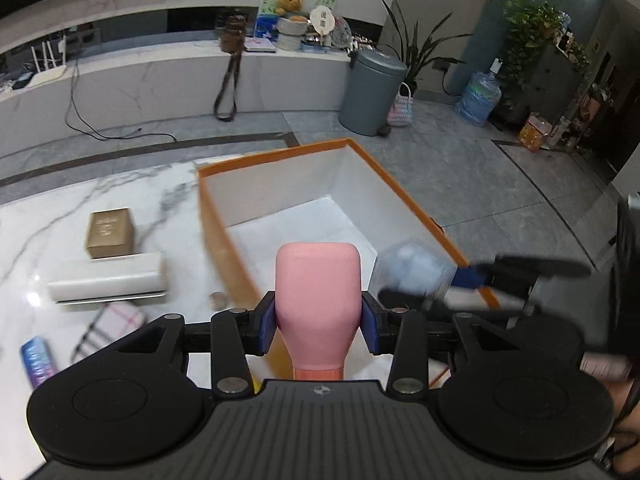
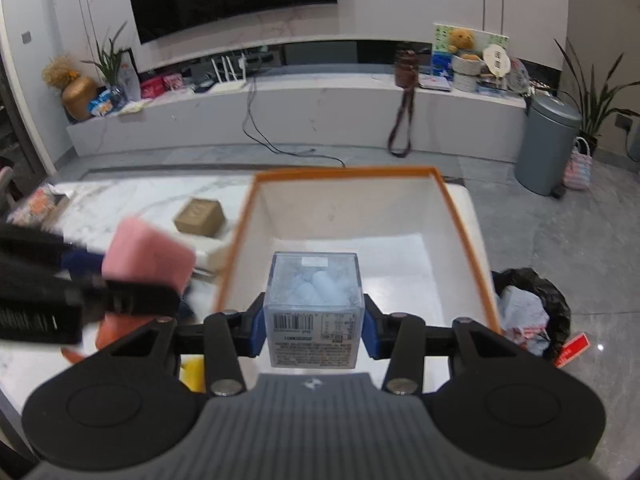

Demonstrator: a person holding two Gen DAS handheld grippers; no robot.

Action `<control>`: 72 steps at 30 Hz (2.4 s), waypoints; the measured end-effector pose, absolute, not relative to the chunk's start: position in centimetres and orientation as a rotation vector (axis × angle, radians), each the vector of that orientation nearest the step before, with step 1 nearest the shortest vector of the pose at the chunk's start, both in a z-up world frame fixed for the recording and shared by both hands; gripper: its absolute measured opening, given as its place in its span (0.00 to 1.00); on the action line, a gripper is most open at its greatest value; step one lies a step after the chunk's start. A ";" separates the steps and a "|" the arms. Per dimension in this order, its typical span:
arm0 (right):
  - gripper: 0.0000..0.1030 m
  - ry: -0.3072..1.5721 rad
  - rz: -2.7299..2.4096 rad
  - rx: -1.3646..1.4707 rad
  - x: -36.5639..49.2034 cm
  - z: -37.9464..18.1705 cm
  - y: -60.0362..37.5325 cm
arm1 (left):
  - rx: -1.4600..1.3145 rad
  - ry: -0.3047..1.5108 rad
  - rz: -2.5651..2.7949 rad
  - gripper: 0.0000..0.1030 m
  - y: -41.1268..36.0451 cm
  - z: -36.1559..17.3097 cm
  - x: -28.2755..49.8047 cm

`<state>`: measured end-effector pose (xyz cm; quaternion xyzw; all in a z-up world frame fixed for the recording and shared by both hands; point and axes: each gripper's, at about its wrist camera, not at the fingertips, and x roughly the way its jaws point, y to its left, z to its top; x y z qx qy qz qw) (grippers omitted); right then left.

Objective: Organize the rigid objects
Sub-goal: 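Carry the pink bottle and clear cube box over the orange box with both tools, then open both tools to drop the pink bottle and cube box inside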

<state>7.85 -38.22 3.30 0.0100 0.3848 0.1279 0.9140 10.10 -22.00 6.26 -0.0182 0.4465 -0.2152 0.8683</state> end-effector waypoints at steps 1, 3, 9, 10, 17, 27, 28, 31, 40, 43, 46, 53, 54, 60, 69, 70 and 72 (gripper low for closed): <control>0.44 0.802 0.262 0.017 7.9 2.7 -38.6 | -0.042 0.941 -0.451 0.46 -22.6 5.9 10.6; 0.44 0.818 0.258 0.003 7.9 1.7 -39.2 | -0.036 0.951 -0.444 0.46 -23.6 5.2 11.1; 0.44 0.854 0.222 0.004 8.7 0.4 -40.2 | -0.081 1.014 -0.439 0.46 -25.6 3.4 13.4; 0.44 0.852 0.223 0.005 8.7 0.4 -40.3 | -0.080 1.034 -0.429 0.46 -25.9 2.9 13.6; 0.44 0.904 0.225 -0.023 9.6 -2.1 -40.6 | 0.007 1.118 -0.374 0.46 -27.7 -0.4 15.0; 0.44 0.974 0.288 -0.065 9.5 -4.1 -40.0 | 0.163 1.186 -0.324 0.44 -30.4 -1.5 13.5; 0.44 0.980 0.283 -0.069 9.5 -4.2 -40.0 | 0.171 1.192 -0.324 0.37 -30.5 -1.6 13.4; 0.44 0.993 0.279 -0.064 9.6 -4.3 -40.3 | 0.167 1.221 -0.334 0.32 -30.9 -1.9 13.2; 0.44 1.001 0.279 -0.056 9.2 -4.4 -40.5 | 0.163 1.220 -0.332 0.32 -31.0 -1.6 12.9; 0.48 0.994 0.269 -0.068 9.2 -4.2 -40.5 | 0.159 1.193 -0.335 0.32 -30.5 -0.7 12.8; 0.52 0.978 0.264 -0.070 9.0 -3.7 -40.5 | 0.171 1.168 -0.335 0.32 -30.3 0.2 12.5; 0.52 0.959 0.250 -0.056 8.9 -3.0 -40.8 | 0.167 1.142 -0.339 0.32 -30.1 1.4 11.9; 0.52 0.957 0.245 -0.058 8.8 -2.8 -40.8 | 0.167 1.139 -0.341 0.32 -30.1 1.6 11.8; 0.52 0.931 0.224 -0.067 8.4 -1.1 -40.3 | 0.146 1.108 -0.352 0.34 -29.6 2.8 11.5; 0.52 0.874 0.198 -0.070 7.6 2.3 -39.0 | 0.127 1.044 -0.360 0.34 -28.2 5.4 10.5; 0.52 0.866 0.194 -0.073 7.5 2.6 -38.8 | 0.126 1.037 -0.360 0.34 -28.0 5.7 10.4; 0.52 0.849 0.183 -0.089 7.2 3.4 -38.2 | 0.122 1.018 -0.361 0.34 -27.4 6.5 10.0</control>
